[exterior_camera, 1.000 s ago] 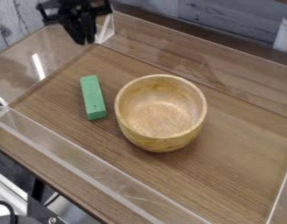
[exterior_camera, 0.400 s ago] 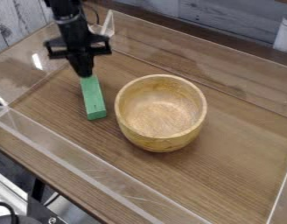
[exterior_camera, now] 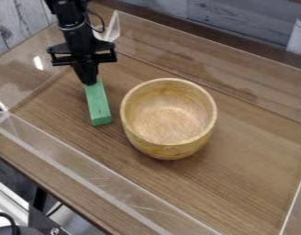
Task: Remove the green block from inside the brown bowl and put it on the table
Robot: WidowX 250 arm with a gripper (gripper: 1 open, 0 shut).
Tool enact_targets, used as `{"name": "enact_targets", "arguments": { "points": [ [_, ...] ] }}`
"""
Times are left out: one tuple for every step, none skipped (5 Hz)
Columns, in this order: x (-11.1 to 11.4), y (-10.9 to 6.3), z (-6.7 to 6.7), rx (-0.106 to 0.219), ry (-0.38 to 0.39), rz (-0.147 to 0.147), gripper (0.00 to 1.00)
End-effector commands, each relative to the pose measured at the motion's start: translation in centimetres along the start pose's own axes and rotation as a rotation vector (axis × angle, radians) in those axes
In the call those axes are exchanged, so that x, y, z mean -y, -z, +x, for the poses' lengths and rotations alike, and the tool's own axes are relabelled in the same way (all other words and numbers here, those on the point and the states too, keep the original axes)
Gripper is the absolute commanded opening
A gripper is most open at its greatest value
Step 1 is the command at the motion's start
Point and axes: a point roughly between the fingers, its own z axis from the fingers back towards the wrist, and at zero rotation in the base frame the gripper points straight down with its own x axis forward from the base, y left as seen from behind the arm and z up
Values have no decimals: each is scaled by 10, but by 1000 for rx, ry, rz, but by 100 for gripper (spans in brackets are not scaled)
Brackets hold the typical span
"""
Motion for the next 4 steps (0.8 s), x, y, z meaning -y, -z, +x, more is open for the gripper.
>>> {"name": "enact_targets", "arguments": {
  "points": [
    [-4,-2,9,23,-15,11,0],
    [-7,1,12,20,-25,17,0],
    [-11,5,14,18,-36,24,0],
    [-16,9,16,16,-45,33,0]
  ]
}}
